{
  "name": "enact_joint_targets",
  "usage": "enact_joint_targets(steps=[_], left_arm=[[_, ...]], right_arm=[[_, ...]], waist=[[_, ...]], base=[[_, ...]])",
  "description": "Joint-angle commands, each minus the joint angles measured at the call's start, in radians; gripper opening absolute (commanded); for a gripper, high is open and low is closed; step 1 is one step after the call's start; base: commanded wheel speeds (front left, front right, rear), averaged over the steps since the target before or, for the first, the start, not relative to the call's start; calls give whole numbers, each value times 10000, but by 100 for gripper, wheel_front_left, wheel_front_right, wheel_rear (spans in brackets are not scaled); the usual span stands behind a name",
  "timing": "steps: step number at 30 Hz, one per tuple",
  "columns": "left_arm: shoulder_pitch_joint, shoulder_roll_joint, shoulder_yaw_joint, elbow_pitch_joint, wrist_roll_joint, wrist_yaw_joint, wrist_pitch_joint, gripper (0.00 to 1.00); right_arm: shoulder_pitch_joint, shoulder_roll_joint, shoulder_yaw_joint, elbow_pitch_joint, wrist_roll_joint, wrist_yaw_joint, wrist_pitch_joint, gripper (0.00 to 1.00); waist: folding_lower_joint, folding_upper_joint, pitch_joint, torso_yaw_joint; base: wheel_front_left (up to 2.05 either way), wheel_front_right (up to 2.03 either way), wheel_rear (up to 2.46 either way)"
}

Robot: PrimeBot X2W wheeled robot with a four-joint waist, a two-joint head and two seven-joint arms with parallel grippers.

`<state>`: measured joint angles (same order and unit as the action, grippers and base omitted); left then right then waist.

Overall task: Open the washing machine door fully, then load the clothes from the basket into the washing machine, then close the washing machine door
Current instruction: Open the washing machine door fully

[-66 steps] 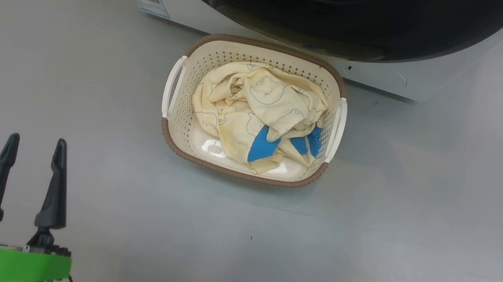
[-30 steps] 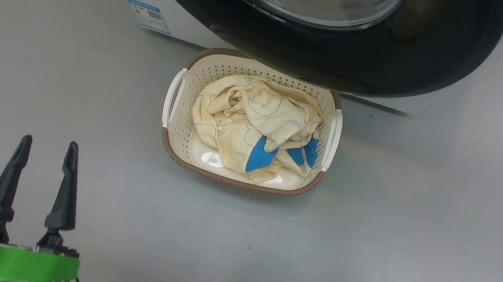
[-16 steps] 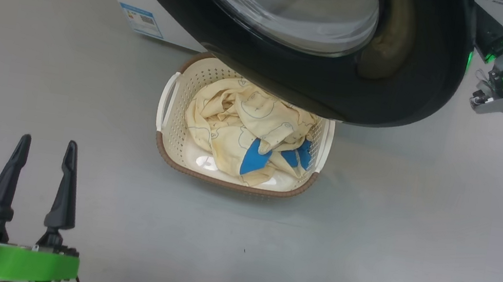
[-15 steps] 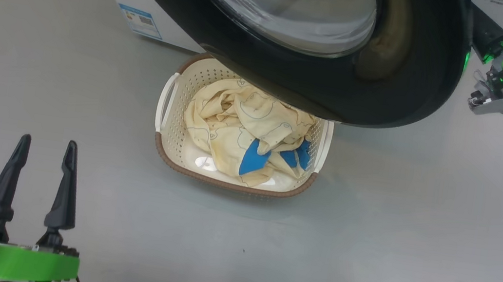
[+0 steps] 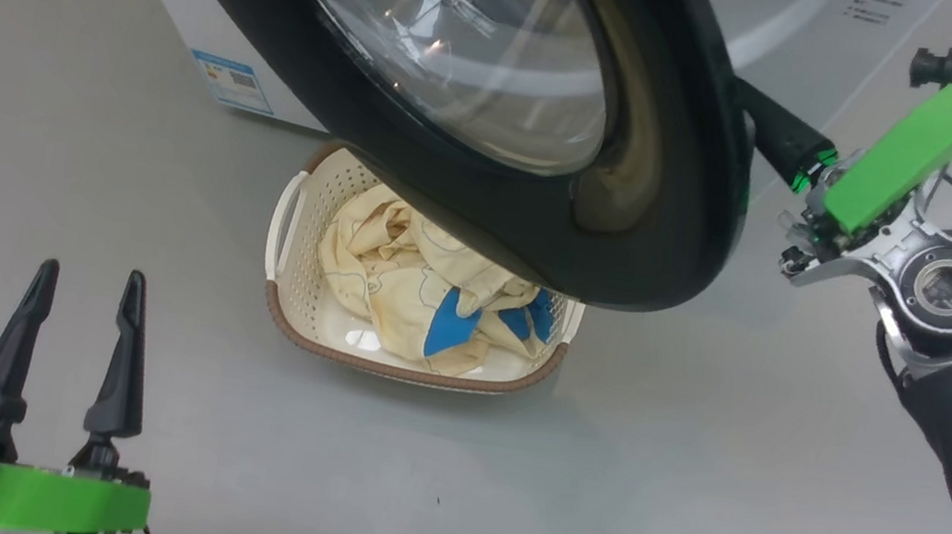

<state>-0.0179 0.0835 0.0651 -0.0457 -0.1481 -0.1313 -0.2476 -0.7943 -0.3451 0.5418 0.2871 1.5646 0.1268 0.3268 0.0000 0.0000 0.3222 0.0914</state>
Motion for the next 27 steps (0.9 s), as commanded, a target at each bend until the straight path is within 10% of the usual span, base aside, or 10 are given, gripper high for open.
enact_joint_targets(steps=[1,27], left_arm=[[-177,141,423,-263,-3,6,-141,100],[42,189,73,98,-103,6,-141,100]], right_arm=[[144,180,160,-505,-101,39,41,0],[1449,770,1907,-1568,-140,39,-112,0]], waist=[[0,0,-168,-135],[0,0,-1322,-207]], base=[[0,0,0],[0,0,0]])
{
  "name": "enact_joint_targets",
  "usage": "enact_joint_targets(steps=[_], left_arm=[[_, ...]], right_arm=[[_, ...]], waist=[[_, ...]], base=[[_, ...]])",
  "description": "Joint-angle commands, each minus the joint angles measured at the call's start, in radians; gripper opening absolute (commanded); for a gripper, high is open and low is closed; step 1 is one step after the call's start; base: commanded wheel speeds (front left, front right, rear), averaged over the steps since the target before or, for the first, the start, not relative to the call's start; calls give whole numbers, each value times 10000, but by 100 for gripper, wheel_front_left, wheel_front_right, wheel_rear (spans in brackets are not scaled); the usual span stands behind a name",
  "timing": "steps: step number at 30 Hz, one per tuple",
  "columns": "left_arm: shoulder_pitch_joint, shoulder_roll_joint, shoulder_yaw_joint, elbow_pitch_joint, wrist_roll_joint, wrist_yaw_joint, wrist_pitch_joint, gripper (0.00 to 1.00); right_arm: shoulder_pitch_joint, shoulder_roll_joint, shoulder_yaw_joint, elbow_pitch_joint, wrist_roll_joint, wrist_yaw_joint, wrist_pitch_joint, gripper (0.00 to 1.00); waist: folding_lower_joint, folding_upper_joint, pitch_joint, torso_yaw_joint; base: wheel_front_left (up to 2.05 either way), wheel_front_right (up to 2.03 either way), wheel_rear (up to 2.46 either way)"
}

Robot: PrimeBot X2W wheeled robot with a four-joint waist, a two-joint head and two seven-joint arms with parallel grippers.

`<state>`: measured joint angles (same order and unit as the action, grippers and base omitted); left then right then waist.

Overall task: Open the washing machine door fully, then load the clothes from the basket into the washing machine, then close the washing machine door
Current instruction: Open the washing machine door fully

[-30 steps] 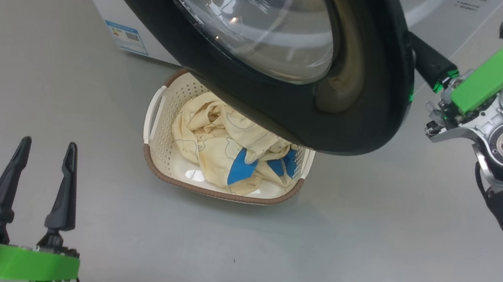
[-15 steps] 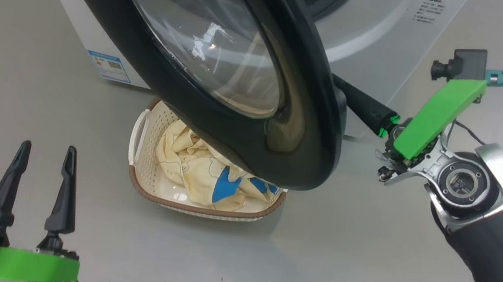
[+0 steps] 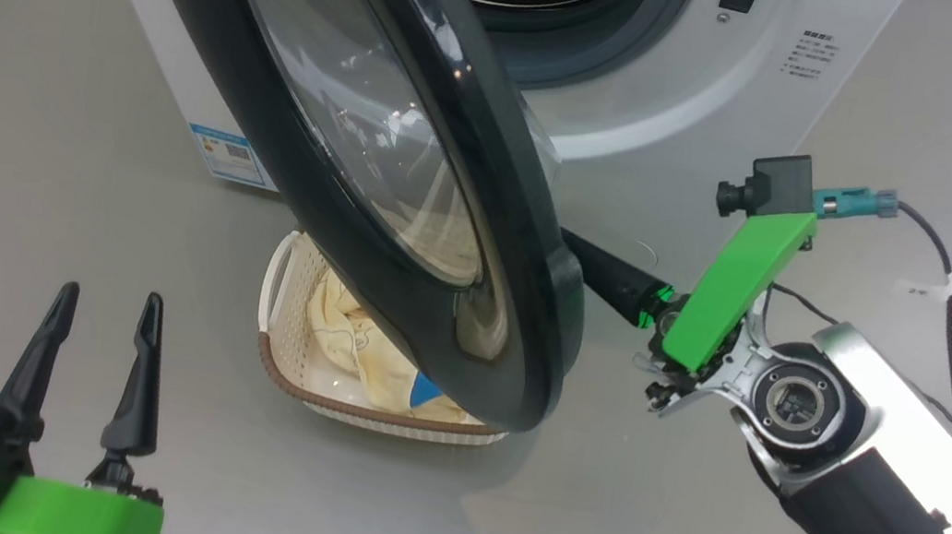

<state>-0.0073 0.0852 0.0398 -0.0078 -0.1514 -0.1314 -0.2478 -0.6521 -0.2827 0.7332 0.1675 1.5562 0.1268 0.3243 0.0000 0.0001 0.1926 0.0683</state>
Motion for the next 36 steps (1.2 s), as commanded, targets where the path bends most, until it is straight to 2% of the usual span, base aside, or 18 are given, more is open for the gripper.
enact_joint_targets(steps=[1,11,36], left_arm=[[-55,162,299,-266,-71,7,-140,100],[-5,119,156,-162,-145,7,-140,100],[-50,1,-211,-51,-224,7,-140,100]], right_arm=[[59,183,50,-390,-43,39,-98,0],[331,582,550,-464,48,39,-183,0],[711,1398,1252,-361,138,39,-382,0]], waist=[[0,-1,-64,51],[0,-1,-467,171],[0,-1,-645,156]], base=[[0,0,0],[0,0,0],[0,0,0]])
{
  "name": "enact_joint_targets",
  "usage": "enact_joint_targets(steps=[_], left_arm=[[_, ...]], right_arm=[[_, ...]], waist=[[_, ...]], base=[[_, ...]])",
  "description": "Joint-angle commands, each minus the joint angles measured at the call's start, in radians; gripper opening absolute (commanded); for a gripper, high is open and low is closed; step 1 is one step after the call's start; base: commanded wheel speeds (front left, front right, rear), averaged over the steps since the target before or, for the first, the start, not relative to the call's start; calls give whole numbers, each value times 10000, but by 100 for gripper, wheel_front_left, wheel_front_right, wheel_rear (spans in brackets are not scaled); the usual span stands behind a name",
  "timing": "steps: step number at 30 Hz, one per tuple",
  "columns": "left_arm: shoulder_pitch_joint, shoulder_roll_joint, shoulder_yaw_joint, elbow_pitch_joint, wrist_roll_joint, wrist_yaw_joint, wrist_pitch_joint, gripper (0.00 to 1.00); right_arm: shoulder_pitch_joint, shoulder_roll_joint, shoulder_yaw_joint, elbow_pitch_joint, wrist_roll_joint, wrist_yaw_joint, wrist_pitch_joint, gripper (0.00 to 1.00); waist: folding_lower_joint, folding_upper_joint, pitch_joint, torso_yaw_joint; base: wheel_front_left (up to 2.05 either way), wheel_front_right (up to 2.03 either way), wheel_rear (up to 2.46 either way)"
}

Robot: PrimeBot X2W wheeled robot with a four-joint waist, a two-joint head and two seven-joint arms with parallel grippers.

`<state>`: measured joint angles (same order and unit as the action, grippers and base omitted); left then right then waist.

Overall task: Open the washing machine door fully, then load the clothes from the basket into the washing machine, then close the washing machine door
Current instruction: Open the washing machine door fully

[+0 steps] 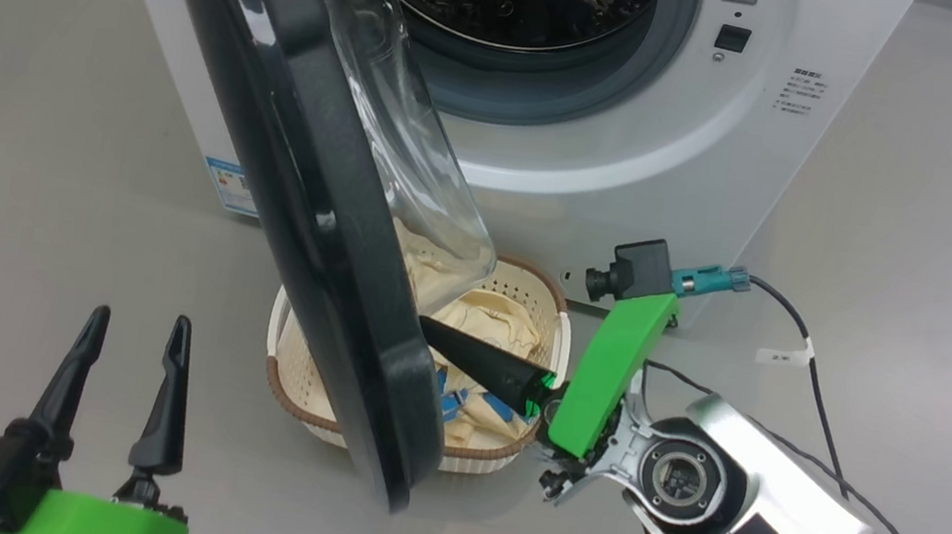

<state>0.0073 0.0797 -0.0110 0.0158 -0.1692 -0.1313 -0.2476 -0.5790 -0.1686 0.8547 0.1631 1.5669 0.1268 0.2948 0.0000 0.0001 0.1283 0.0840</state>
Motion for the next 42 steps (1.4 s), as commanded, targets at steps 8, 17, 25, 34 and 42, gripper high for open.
enact_joint_targets(steps=[8,17,25,34,42], left_arm=[[-238,63,276,-240,-76,6,-141,100],[-231,36,217,-230,-115,6,-141,100],[-246,21,193,-203,-129,6,-141,100],[-236,1,137,-143,-150,6,-141,100],[-192,20,80,-105,-174,6,-141,100]], right_arm=[[28,371,64,-299,68,39,-69,0],[87,529,104,-169,62,39,-95,0],[152,735,192,-58,82,39,-127,0],[219,914,271,56,122,39,-133,0],[301,1035,338,162,154,39,-147,0]], waist=[[0,-1,-41,-8],[0,-1,-117,20],[0,-1,-185,90],[0,-1,-338,205],[0,-1,-488,311]], base=[[0,0,0],[0,0,0],[0,0,0],[0,0,0],[0,0,0]])
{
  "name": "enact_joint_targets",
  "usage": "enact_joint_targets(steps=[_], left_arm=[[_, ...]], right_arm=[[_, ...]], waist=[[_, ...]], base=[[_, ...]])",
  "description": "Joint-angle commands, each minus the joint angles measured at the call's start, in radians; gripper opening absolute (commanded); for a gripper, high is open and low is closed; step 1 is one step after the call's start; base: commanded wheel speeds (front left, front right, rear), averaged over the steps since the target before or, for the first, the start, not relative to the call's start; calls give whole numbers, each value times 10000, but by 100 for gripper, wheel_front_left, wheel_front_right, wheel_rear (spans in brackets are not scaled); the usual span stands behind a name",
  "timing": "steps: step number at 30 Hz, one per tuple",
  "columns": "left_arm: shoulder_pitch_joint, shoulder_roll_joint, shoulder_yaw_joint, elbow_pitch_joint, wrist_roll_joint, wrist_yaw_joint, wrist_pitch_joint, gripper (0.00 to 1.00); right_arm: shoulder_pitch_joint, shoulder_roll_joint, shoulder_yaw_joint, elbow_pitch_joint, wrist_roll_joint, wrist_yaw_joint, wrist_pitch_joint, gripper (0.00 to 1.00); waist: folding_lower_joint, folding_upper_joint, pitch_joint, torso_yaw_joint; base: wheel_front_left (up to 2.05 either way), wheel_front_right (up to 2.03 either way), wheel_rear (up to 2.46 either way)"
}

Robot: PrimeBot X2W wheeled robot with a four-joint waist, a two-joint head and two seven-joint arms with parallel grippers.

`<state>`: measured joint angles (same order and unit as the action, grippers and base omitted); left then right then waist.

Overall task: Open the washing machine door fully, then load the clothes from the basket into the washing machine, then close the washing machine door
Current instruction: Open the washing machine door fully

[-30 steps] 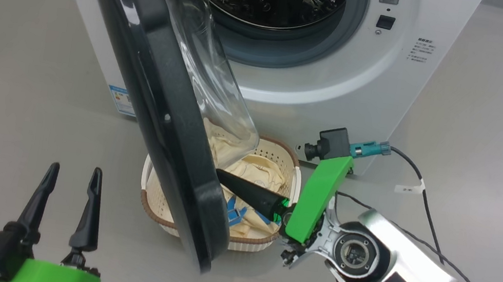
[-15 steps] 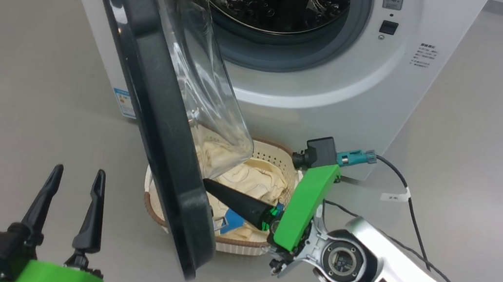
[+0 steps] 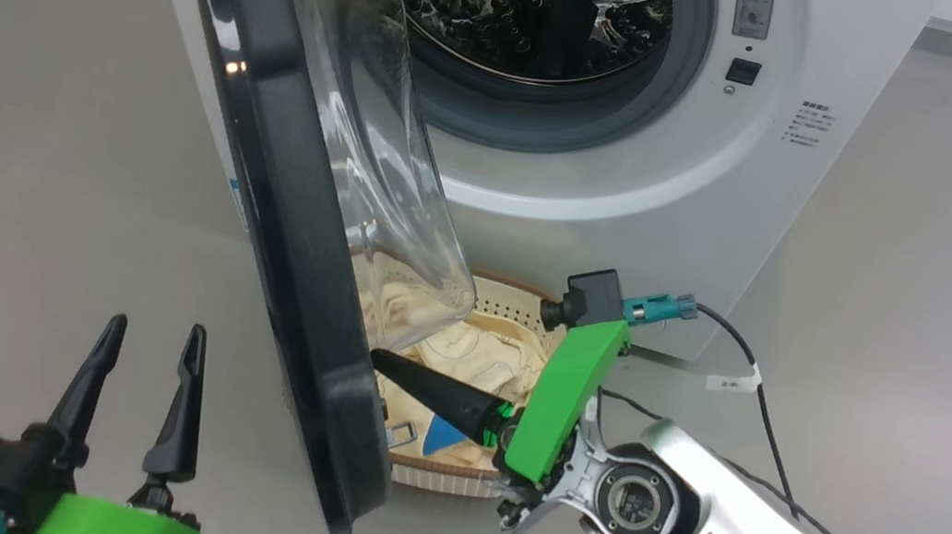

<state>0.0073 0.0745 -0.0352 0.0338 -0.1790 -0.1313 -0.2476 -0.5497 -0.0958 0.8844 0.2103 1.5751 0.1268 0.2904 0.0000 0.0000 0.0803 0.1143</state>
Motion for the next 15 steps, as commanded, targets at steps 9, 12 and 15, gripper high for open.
enact_joint_targets(steps=[9,12,15], left_arm=[[-107,76,380,-292,-73,6,-141,100],[-59,79,417,-302,-71,6,-141,100],[-20,82,454,-307,-70,6,-141,100]], right_arm=[[-23,246,-14,-360,-86,39,-164,0],[-68,60,-26,-402,-300,39,-343,0],[-132,-209,91,-456,-624,39,-668,0]], waist=[[0,0,-104,-72],[0,0,-161,-151],[0,0,-217,-223]], base=[[0,0,0],[0,0,0],[0,0,0]])
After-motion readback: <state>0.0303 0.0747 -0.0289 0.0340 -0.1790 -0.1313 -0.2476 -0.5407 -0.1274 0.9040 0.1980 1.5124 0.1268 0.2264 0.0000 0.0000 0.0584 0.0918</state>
